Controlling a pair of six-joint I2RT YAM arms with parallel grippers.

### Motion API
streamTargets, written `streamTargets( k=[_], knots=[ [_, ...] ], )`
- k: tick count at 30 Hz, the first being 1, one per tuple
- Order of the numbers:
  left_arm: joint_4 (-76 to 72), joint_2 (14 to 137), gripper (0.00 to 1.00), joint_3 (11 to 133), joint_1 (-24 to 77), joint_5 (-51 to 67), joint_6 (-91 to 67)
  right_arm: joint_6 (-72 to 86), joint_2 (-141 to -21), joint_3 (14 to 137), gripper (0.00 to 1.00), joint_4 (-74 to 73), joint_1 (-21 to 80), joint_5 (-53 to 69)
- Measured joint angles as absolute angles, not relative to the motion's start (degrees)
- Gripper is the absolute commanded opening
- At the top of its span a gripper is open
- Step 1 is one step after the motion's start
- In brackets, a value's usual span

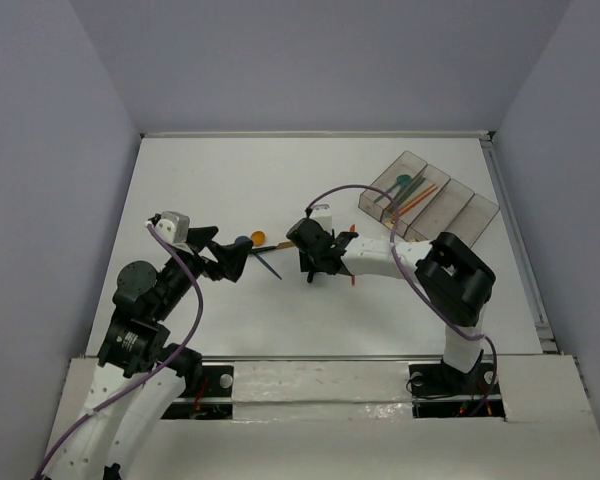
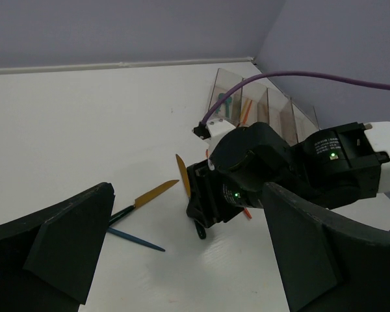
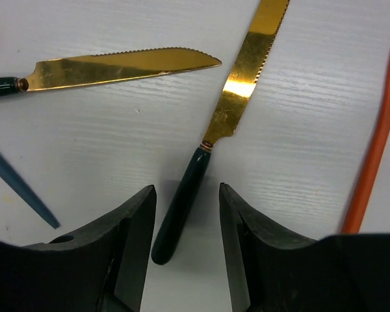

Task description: Sort the eating utensils into containers

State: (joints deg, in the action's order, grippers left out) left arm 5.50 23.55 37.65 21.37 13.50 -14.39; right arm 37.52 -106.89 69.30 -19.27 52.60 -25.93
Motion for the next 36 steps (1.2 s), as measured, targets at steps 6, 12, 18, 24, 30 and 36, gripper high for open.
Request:
streamTargets(
  k=[6, 12, 18, 24, 30, 36],
  knots=[
    [5.50, 23.55, 0.99, 37.65, 21.37, 13.52, -14.39, 40.12, -111.44, 72.01, 0.29, -19.92, 52.60, -29.28],
    [5.50, 23.55, 0.99, 37.65, 21.37, 13.56, -14.39, 43.72, -111.48, 72.05, 0.07, -21.85, 52.60, -32.27],
    [5.48, 23.55, 0.99, 37.65, 21.37, 13.56, -14.41, 46.02, -110.91, 71.40, 0.00, -22.74, 52.51, -34.39],
    [5.50, 23.55, 0.99, 37.65, 21.37, 13.56, -14.41, 44.91, -106.50, 70.81, 0.00, -23.59, 49.63, -34.76],
    [5.50, 23.49, 0.99, 37.65, 21.37, 13.61, -14.41, 40.88, -87.55, 61.52, 0.00, -18.63, 36.80, -32.77],
    [5.48, 22.87, 0.99, 37.65, 21.37, 14.31, -14.41, 36.12, -76.01, 55.18, 0.00, -14.33, 18.35, -29.12]
  ],
)
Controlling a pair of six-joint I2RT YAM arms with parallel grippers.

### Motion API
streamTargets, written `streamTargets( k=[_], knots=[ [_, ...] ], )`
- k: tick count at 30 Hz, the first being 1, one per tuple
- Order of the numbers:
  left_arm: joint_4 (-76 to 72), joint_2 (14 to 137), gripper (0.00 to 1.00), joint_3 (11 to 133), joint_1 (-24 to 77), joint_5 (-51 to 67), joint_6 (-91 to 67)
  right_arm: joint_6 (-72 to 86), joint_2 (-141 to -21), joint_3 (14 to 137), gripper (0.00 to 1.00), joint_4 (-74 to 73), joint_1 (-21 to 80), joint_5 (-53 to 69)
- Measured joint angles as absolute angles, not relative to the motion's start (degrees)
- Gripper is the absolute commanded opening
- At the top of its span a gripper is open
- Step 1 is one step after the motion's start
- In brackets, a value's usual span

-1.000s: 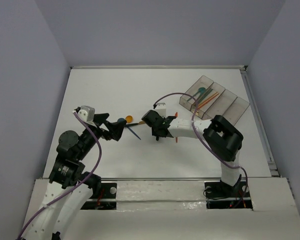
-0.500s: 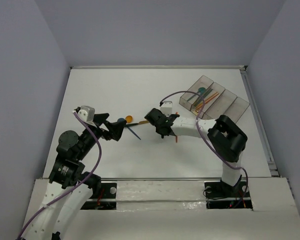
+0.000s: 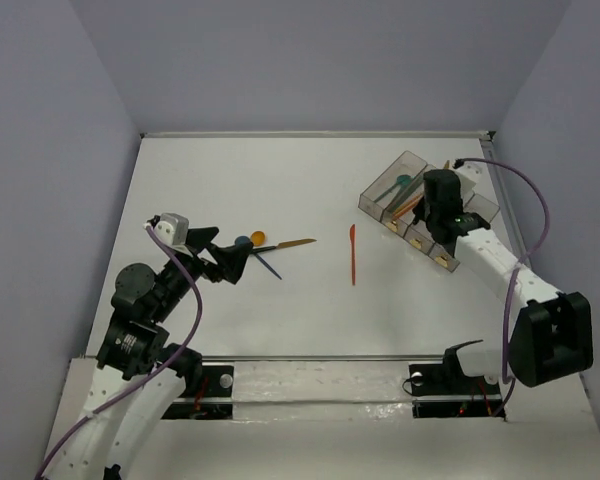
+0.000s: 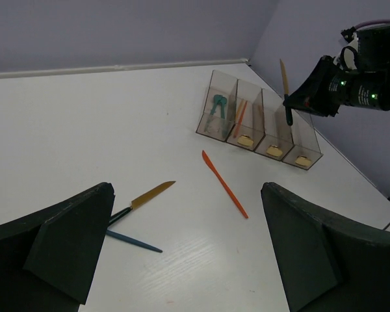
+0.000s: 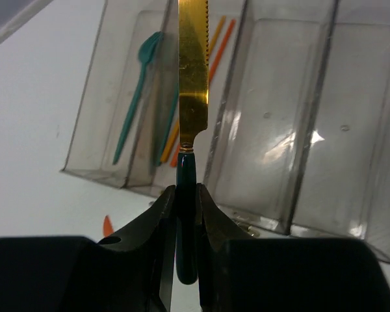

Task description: Sort the eating utensils into containers

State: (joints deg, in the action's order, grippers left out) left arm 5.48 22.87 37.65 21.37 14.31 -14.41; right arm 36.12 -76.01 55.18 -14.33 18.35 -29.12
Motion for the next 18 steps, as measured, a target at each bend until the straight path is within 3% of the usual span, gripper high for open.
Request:
streamTargets(
  k=[4, 12, 13, 14, 18],
  knots=[
    [5.48, 22.57, 0.99, 37.65, 21.37, 14.57, -14.41, 33.91, -77.60, 54.78, 0.00, -12.75, 6.90, -25.43],
    [5.50, 22.57, 0.99, 37.65, 21.41, 14.59, -14.41, 31.27, -86.41, 55.57, 0.04, -12.27, 2.17, -22.26],
    [5.50, 22.57, 0.99, 37.65, 21.41, 14.59, -14.39, 31.24, -86.76, 55.57, 0.07, -12.27, 1.93, -22.02],
    [5.48, 22.59, 0.99, 37.65, 21.41, 14.59, -14.41, 31.22, -87.15, 55.57, 0.19, -12.25, 1.63, -21.69],
    [5.48, 22.59, 0.99, 37.65, 21.41, 14.59, -14.41, 31.20, -87.35, 55.42, 0.47, -11.03, 1.13, -20.36]
  ],
)
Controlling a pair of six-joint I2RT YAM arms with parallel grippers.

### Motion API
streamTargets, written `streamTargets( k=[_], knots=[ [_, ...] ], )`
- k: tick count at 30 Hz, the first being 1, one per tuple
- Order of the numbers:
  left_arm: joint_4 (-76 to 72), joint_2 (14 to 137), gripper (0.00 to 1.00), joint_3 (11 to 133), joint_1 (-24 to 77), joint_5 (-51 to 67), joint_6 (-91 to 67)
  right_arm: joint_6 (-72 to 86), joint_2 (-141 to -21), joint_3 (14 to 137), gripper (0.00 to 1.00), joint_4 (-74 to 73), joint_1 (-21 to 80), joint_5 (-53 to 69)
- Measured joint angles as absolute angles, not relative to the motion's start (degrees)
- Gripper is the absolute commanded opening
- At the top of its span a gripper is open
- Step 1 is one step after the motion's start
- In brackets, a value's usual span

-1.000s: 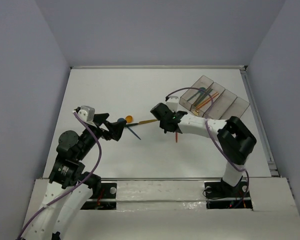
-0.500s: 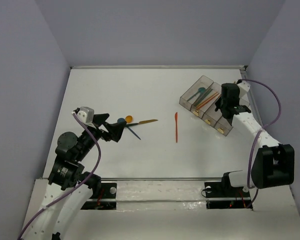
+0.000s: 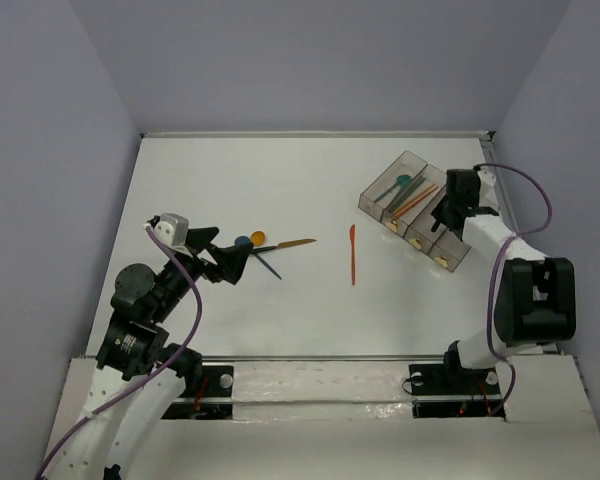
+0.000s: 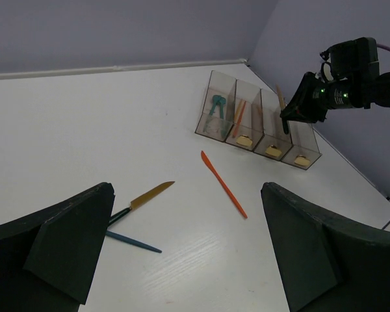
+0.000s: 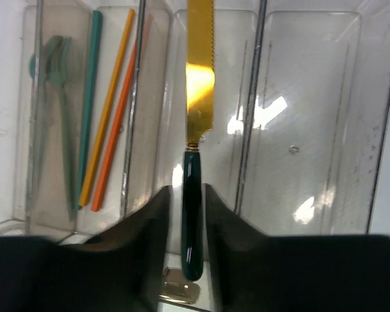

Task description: Sort the eating utensils into containers

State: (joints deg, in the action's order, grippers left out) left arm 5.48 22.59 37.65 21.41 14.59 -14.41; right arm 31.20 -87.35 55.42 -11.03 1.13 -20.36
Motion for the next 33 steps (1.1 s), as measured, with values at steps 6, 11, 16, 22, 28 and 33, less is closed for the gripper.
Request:
streamTargets(
  k=[6, 11, 16, 22, 28, 33],
  knots=[
    [5.48, 22.70, 0.99, 37.65, 21.41, 14.59, -14.41, 31.03, -84.95, 53.65, 0.58, -9.28, 1.10, -17.12],
    [5.50, 22.72, 0.99, 37.65, 21.41, 14.57, -14.39, 30.70, -79.61, 52.71, 0.56, -8.43, 3.42, -14.96],
    [5.48, 22.94, 0.99, 37.65, 21.41, 14.37, -14.39, 29.47, -75.61, 52.58, 0.46, -7.40, 17.04, -14.59],
    [5.50, 24.01, 0.99, 37.65, 21.41, 14.11, -14.39, 28.73, -80.51, 52.66, 0.42, -10.39, 29.06, -14.61],
    [5.52, 24.64, 0.99, 37.65, 21.37, 14.04, -14.39, 28.56, -89.73, 52.88, 0.45, -16.10, 34.26, -15.66],
    [5.54, 24.64, 0.99, 37.65, 21.37, 13.50, -14.39, 28.34, -93.91, 53.63, 0.45, -17.82, 37.26, -15.64]
  ],
)
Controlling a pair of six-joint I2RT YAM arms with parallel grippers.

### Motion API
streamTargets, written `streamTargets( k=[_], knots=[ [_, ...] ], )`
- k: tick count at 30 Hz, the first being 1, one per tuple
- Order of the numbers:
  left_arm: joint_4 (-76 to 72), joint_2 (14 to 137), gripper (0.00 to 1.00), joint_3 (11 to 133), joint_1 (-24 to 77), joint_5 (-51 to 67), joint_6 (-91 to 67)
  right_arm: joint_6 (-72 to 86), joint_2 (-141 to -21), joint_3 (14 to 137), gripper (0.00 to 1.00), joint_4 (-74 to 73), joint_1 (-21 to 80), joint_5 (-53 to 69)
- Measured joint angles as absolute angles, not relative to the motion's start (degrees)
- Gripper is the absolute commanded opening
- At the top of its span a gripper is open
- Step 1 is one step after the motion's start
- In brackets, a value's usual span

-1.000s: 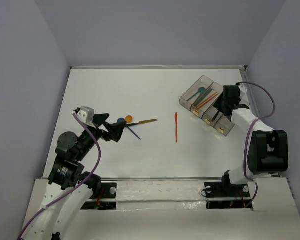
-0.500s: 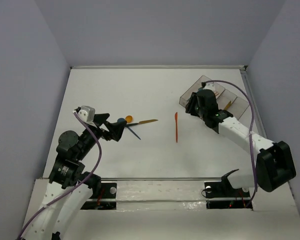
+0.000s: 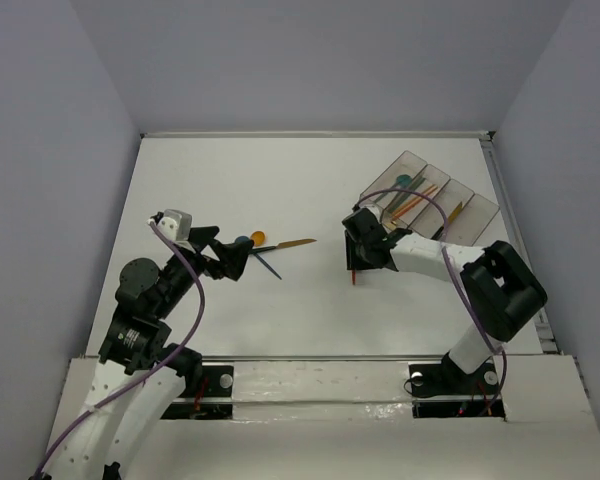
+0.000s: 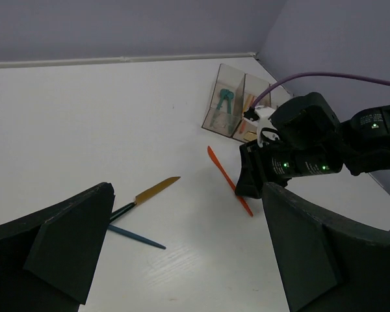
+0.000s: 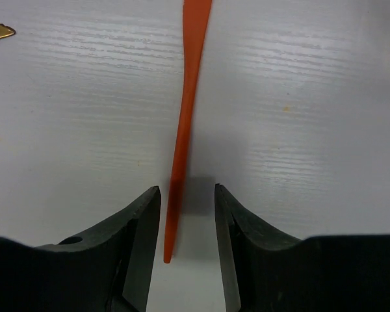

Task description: Sort the eating utensils into containers

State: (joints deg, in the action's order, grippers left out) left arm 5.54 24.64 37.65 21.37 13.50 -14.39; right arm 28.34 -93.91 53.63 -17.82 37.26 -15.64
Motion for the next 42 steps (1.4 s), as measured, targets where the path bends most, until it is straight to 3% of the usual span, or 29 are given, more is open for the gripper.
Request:
streamTargets(
  k=[5, 11, 12, 14, 22, 27, 34, 37, 42],
  knots=[
    [5.54, 24.64, 0.99, 37.65, 21.37, 13.39, -14.39, 28.40, -95.20, 54.52, 0.40, -17.72, 37.58, -15.66],
    [5.52, 24.69, 0.99, 37.65, 21.37, 13.43, -14.39, 28.51, -99.02, 57.01, 0.21, -17.98, 38.09, -17.32],
    [5.52, 24.71, 0.99, 37.65, 21.37, 13.45, -14.39, 28.51, -99.50, 57.54, 0.10, -18.17, 38.30, -17.85],
    [5.52, 24.75, 0.99, 37.65, 21.21, 13.50, -14.39, 28.82, -100.27, 58.57, 0.00, -18.79, 38.59, -18.48],
    [5.52, 24.95, 0.99, 37.65, 20.88, 13.56, -14.39, 30.39, -99.59, 58.87, 0.00, -19.14, 38.72, -19.05],
    [5.50, 24.95, 0.99, 37.65, 20.88, 14.00, -14.39, 31.79, -86.67, 56.45, 0.00, -18.06, 36.82, -18.46],
    [5.50, 24.51, 0.99, 37.65, 20.88, 14.85, -14.41, 32.18, -67.92, 55.61, 0.00, -11.35, 18.76, -18.57],
    [5.45, 23.77, 0.99, 37.65, 20.88, 15.00, -14.41, 32.18, -69.76, 55.46, 0.00, -9.63, 8.19, -17.06],
    [5.45, 22.85, 0.99, 37.65, 20.88, 15.03, -14.41, 32.12, -78.06, 55.55, 0.00, -9.43, 0.16, -14.92]
  ],
)
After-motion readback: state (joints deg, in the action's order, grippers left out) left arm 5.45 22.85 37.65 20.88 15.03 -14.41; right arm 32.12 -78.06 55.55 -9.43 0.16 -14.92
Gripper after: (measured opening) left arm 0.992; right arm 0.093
